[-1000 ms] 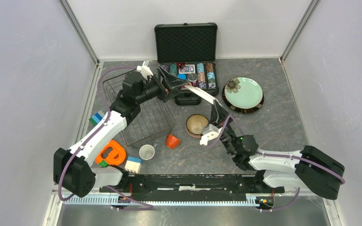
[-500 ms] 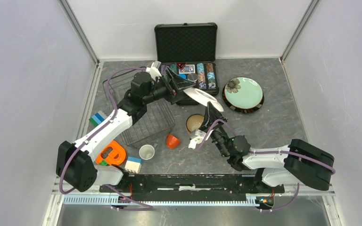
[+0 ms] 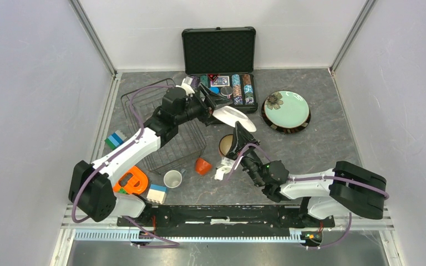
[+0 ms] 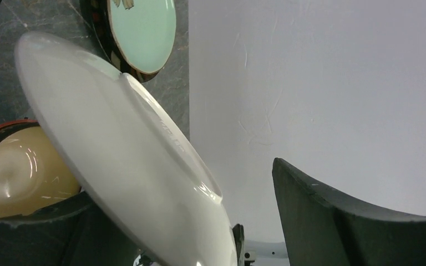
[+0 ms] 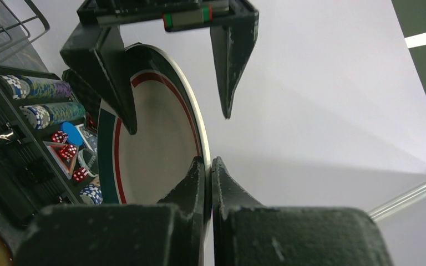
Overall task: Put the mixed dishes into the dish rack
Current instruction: Pick up the plate at the center of the board.
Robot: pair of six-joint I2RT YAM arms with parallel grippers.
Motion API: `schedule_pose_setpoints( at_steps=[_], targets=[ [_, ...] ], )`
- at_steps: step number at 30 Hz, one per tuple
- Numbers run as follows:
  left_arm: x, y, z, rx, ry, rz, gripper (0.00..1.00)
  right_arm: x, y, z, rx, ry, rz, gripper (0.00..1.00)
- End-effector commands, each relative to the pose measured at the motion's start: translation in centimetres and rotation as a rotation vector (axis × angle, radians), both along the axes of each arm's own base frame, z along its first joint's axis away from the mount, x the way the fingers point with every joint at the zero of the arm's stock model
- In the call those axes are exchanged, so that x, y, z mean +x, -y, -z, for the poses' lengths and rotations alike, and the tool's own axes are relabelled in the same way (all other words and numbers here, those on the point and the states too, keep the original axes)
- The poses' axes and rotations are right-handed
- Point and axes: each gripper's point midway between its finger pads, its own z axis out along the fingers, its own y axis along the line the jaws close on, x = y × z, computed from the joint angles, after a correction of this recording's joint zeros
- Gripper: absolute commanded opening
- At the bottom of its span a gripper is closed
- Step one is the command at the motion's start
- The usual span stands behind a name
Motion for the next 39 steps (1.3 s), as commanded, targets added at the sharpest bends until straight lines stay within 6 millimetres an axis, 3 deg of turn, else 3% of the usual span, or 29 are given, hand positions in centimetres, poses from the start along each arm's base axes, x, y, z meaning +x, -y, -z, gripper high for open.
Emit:
schedule_pose_setpoints(
  at_steps=[1,4,7,10,13,15,26,33,39],
  targets=[
    [0.9,0.6,-1.0,-0.044,-0.023,-0.045,0.8,-2.7,2.6,-8.3,0.323,0.217,-0.031,0.0],
    [1.0,0.7,-1.1,-0.053,-0.008,-0.045,0.59,-2.8,2.2,-8.2,0.314,0.222,-0.033,0.0],
    [1.0,0.4,-1.2,-0.054,0.014,-0.054,0.27,-2.7,2.2,-7.9,0.324,0.212,-0.027,0.0],
    [0.9,0.3,-1.0,-0.037,0.034,-0.054,0.11,-2.7,2.1,-7.6,0.329,0.197,-0.033,0.0],
    [0.9,0.2,-1.1,-0.024,0.056,-0.049,0.02,-2.8,2.0,-7.2,0.346,0.177,-0.046,0.11],
    [0.9,0.1,-1.1,-0.006,0.074,-0.048,0.02,-2.8,2.1,-7.0,0.361,0.161,-0.052,0.25],
    [0.6,-1.0,-2.9,0.07,0.226,-0.057,0.02,-2.0,3.7,-5.5,0.528,0.03,-0.056,0.66],
    [0.5,-2.2,-3.5,0.172,0.31,-0.067,0.02,-1.4,4.8,-4.9,0.611,-0.034,-0.018,0.78],
    [0.5,-2.6,-4.2,0.198,0.358,-0.073,0.02,-2.0,4.6,-4.2,0.586,-0.071,-0.075,0.85]
  ],
)
